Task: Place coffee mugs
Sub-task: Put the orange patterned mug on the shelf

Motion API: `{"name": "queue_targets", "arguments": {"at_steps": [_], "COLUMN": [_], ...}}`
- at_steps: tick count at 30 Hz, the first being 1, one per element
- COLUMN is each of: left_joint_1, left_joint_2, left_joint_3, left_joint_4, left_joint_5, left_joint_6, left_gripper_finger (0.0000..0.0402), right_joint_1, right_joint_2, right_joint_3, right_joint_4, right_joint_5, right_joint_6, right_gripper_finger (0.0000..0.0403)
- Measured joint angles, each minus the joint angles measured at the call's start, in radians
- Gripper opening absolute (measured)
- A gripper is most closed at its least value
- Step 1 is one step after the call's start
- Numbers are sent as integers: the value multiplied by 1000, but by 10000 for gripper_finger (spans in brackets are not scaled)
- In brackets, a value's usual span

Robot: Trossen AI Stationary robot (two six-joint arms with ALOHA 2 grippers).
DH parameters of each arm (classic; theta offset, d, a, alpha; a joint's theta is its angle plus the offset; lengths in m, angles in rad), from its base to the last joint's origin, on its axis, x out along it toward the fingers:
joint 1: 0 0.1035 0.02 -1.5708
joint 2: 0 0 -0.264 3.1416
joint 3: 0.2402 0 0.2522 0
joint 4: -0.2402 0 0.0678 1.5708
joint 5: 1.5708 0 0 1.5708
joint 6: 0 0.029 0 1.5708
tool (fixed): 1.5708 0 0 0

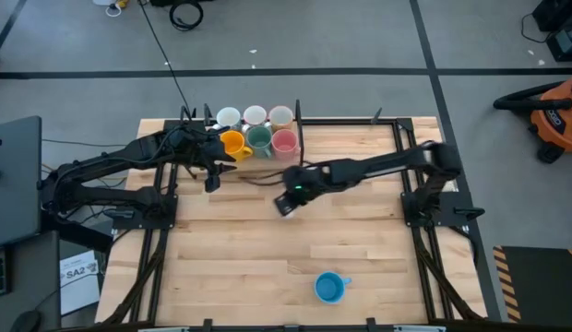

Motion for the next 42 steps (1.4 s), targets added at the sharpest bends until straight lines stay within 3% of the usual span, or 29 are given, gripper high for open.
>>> {"name": "queue_targets", "arguments": {"at_steps": [8,16,42], "left_joint_1": [0,0,0], "left_joint_2": [0,0,0], "left_joint_3": [0,0,0], "left_joint_4": [-6,-24,-23], "left_joint_5": [0,-3,-3], "left_joint_6": [0,1,3], "left_gripper_finger": [116,116,116], "right_joint_1": [-2,0,-3], "right_joint_2": [277,424,432], "right_joint_3": [378,565,573], "right_joint_4": [-177,-296,-233], "right_joint_5": [-6,-4,-13], "right_joint_6": [-207,-248,-248], "right_gripper_finger": [28,29,56]}}
